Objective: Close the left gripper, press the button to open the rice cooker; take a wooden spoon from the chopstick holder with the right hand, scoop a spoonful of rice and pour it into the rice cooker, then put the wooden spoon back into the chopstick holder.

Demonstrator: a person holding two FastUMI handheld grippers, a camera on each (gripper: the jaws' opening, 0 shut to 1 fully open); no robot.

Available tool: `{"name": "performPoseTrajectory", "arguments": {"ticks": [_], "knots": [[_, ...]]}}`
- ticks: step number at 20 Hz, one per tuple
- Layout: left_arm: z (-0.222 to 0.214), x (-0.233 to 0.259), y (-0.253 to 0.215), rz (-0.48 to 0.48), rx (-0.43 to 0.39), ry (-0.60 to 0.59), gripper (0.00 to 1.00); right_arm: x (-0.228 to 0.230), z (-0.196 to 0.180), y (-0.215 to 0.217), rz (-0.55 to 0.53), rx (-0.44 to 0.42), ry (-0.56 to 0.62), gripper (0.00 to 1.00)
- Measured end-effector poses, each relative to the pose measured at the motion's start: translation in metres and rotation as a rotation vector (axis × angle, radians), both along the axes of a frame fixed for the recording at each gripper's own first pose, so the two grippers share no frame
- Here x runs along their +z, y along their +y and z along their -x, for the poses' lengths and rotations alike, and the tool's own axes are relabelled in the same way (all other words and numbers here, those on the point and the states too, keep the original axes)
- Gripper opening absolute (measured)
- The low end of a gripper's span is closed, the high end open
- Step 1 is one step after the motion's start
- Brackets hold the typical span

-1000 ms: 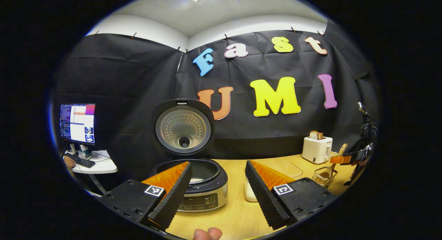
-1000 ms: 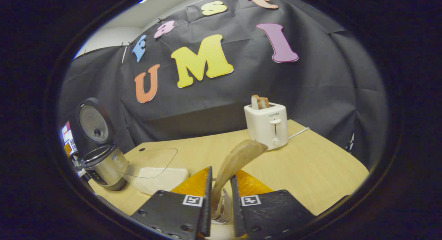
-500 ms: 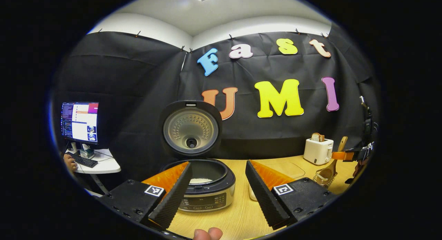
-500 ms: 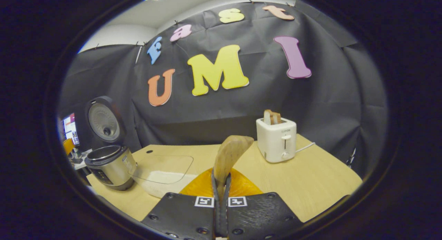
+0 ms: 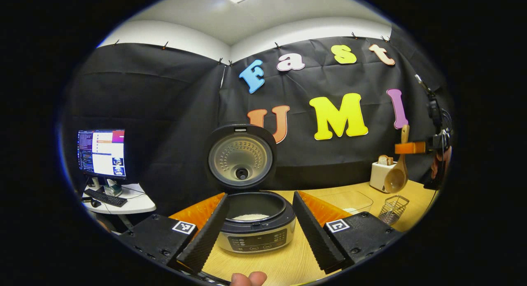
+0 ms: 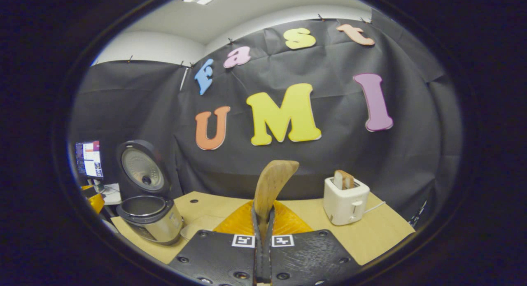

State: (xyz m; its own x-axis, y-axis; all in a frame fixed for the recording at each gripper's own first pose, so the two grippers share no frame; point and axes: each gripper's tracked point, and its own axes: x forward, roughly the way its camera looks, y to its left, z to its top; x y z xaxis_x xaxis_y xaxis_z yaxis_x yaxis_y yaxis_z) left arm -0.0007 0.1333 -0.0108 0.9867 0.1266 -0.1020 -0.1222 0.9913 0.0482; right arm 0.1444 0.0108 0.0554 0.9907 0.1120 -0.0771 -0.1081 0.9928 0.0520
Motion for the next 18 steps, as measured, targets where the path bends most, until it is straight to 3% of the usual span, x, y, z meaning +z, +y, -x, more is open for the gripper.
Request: {"name": "performPoseTrajectory", "arguments": {"ticks": [4, 8, 13, 18], "knots": [[0.004, 0.003, 0.004, -0.005, -0.004, 0.003, 0.98, -0.002, -0.041, 0.062, 0.059, 0.076, -0.005, 0.00], [0.007, 0.004, 0.014, -0.012, 0.008, 0.008, 0.99, -0.052, -0.079, 0.099, 0.176, 0.079, 0.055, 0.00], [0.010, 0.006, 0.025, 0.027, 0.019, -0.002, 0.99, -0.117, -0.098, 0.102, 0.371, 0.026, 0.093, 0.00], [0.016, 0.010, 0.035, 0.041, 0.034, -0.010, 0.99, -0.154, -0.094, 0.092, 0.459, -0.018, 0.127, 0.00]]}}
